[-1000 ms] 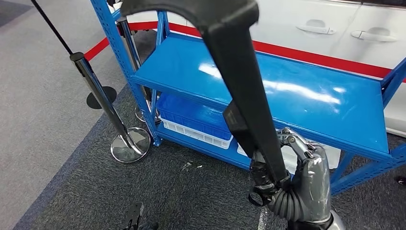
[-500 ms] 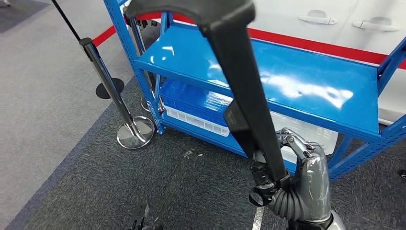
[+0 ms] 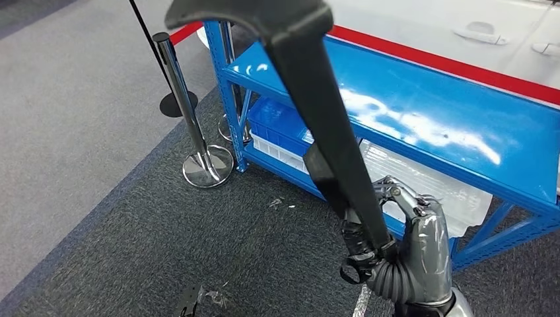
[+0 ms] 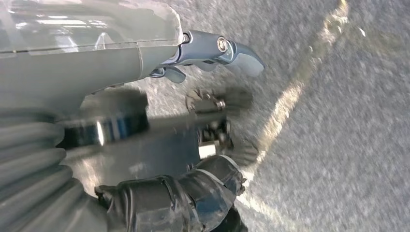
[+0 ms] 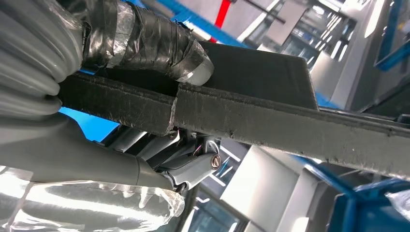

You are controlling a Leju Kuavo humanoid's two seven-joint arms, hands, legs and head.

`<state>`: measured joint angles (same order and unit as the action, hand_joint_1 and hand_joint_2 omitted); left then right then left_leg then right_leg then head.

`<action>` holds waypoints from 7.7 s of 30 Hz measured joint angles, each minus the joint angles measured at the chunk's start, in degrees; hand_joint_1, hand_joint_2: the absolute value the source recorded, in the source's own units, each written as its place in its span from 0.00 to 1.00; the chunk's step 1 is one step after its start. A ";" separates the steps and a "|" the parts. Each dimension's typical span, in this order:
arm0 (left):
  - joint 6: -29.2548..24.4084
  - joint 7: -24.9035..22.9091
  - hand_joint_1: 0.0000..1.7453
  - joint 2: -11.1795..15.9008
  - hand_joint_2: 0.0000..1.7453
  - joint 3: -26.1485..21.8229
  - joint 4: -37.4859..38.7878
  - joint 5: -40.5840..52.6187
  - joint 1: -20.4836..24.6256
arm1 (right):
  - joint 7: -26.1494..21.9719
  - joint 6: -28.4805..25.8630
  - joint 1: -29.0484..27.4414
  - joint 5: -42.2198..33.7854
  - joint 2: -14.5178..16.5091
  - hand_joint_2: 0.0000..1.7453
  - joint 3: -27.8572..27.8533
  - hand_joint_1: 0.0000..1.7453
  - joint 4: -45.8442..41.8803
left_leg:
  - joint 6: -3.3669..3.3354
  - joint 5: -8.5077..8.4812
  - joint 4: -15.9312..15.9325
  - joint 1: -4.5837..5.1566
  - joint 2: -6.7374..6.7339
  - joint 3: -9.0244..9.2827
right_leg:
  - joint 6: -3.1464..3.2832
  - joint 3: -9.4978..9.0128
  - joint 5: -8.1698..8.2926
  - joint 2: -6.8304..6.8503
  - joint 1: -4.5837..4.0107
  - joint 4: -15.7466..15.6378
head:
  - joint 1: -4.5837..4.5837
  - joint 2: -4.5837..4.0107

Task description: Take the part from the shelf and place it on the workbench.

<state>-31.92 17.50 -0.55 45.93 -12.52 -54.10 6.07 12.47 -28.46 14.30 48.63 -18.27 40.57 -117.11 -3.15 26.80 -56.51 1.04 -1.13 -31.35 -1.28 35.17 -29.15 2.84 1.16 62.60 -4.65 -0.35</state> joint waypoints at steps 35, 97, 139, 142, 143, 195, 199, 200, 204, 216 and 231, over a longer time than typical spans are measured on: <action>0.35 -3.14 0.00 -0.12 1.00 2.70 0.00 1.04 0.16 | -6.64 -1.25 -2.25 -3.98 -0.05 1.00 -0.02 1.00 -1.80 | -0.04 -1.07 -2.18 -0.27 2.33 -3.41 | -0.31 4.33 -6.42 -2.50 0.16 12.14 | -0.63 0.00; 0.00 -7.04 0.00 0.38 1.00 8.04 0.00 3.84 0.47 | -19.01 2.50 -4.67 -25.02 0.07 1.00 -0.04 1.00 -9.26 | -0.49 -1.26 -1.00 -0.01 2.21 -2.34 | -0.20 3.18 -6.57 -2.40 0.01 11.27 | -3.27 0.00; 0.81 -8.61 0.00 1.81 1.00 9.50 0.08 4.26 -0.08 | -19.53 4.79 -4.91 -31.09 0.14 1.00 -0.44 1.00 -8.39 | 2.27 1.11 -6.32 -0.71 6.08 -5.56 | 0.76 -1.34 0.28 -4.67 1.09 -0.91 | -2.29 0.01; 0.88 -8.60 0.00 1.78 1.00 9.55 0.09 4.28 0.19 | -19.62 4.81 -4.94 -31.13 0.13 1.00 -0.44 1.00 -8.40 | 3.14 5.10 -15.87 -0.96 2.29 -10.73 | 1.32 -1.74 0.00 -2.35 1.00 -1.14 | -2.90 0.01; 0.90 -8.60 0.00 1.74 1.00 9.56 0.09 4.28 0.21 | -19.64 4.81 -4.95 -31.16 0.13 1.00 -0.44 1.00 -8.40 | 3.28 5.77 -18.62 -1.08 1.84 -12.38 | 1.39 -1.83 -0.14 -1.57 0.93 -1.14 | -2.88 0.01; -0.36 -8.06 0.00 0.85 1.00 10.73 0.14 5.13 0.34 | -18.42 7.71 -8.18 -29.78 -1.60 1.00 -1.77 1.00 -10.45 | 1.06 0.32 -2.74 -0.89 6.91 -2.38 | -0.98 -0.68 1.28 -5.97 0.91 -0.64 | -2.33 0.00; -0.30 -8.01 0.00 1.27 1.00 10.87 0.16 5.17 0.10 | -18.20 7.86 -7.87 -29.65 -1.61 1.00 -1.77 1.00 -10.49 | 2.17 0.56 -3.30 -1.00 8.04 -3.33 | 0.28 -1.45 1.08 -5.52 0.95 -1.88 | -2.28 0.01; -0.54 -7.83 0.00 1.39 1.00 10.91 0.17 5.24 0.00 | -18.17 7.90 -7.79 -29.58 -1.62 1.00 -1.77 1.00 -10.52 | 2.50 1.04 -4.26 -0.94 6.87 -3.82 | 0.64 -1.69 1.08 -4.91 1.03 -2.07 | -2.54 0.01; -4.49 -5.43 0.00 1.52 1.00 10.97 0.17 5.65 0.31 | -17.40 7.81 -7.77 -28.89 -1.63 1.00 -1.77 1.00 -10.61 | 3.48 5.66 -16.25 -1.11 1.85 -10.39 | 1.35 -2.56 0.62 -1.98 0.89 -2.38 | -3.36 0.00; -7.32 -4.16 0.00 2.23 1.00 10.99 0.17 5.70 0.09 | -16.86 7.61 -7.52 -28.63 -1.64 1.00 -1.77 1.00 -10.85 | 0.68 -1.79 -1.38 -0.54 0.24 -3.78 | -0.59 -4.79 -2.63 1.27 0.18 -1.55 | -3.01 0.01; -8.39 2.10 0.00 1.87 1.00 10.99 1.45 8.27 0.84 | -15.23 8.49 -7.10 -25.73 -1.69 1.00 -1.76 1.00 -10.91 | 2.57 -0.46 -3.27 -1.03 7.93 -4.57 | 0.79 -1.32 1.64 -6.00 0.61 -2.35 | -1.92 -0.01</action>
<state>-40.31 19.60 1.32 56.92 -11.07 -45.83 6.91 -2.76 -19.97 7.20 22.90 -19.96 38.80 -128.02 -0.58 26.34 -59.79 0.01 6.80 -35.92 -0.49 33.85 -27.51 -3.16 1.77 60.25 -6.57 -0.36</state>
